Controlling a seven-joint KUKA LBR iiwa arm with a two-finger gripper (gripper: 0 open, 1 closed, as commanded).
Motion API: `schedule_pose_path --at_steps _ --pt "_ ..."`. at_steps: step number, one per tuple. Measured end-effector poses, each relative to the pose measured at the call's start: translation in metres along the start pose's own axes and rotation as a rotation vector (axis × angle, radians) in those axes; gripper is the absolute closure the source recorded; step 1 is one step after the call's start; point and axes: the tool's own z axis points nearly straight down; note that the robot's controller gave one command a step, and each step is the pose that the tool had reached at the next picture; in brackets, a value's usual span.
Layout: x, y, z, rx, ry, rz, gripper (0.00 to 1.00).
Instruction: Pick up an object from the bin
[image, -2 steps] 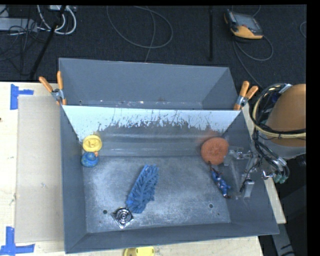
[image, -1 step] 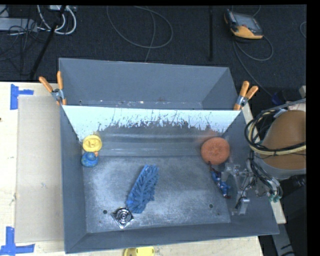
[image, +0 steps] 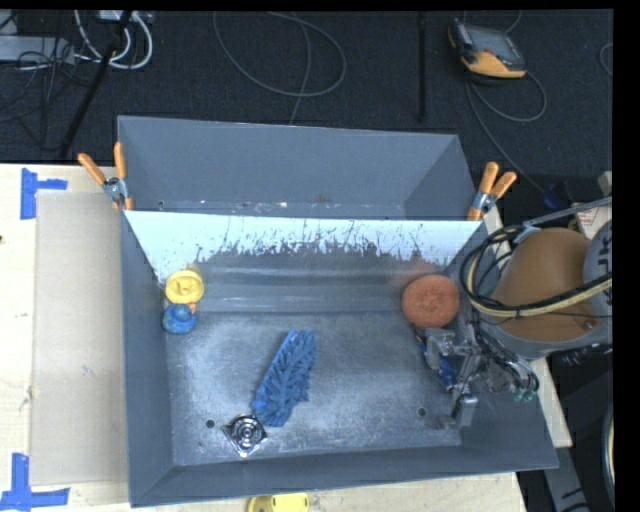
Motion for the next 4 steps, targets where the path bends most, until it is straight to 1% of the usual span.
schedule_pose_path --at_steps 1,2,3,4 --pt "-0.005 -0.002 0.015 -0.006 -0.003 0.019 0.00" --pt "-0.029 -0.010 0.012 -0.006 0.007 0.045 0.00" --pt "-0.073 -0.015 0.010 -0.003 0.004 0.047 0.00" --pt "-0.117 -0.021 0.009 -0.006 0.024 0.045 0.00"
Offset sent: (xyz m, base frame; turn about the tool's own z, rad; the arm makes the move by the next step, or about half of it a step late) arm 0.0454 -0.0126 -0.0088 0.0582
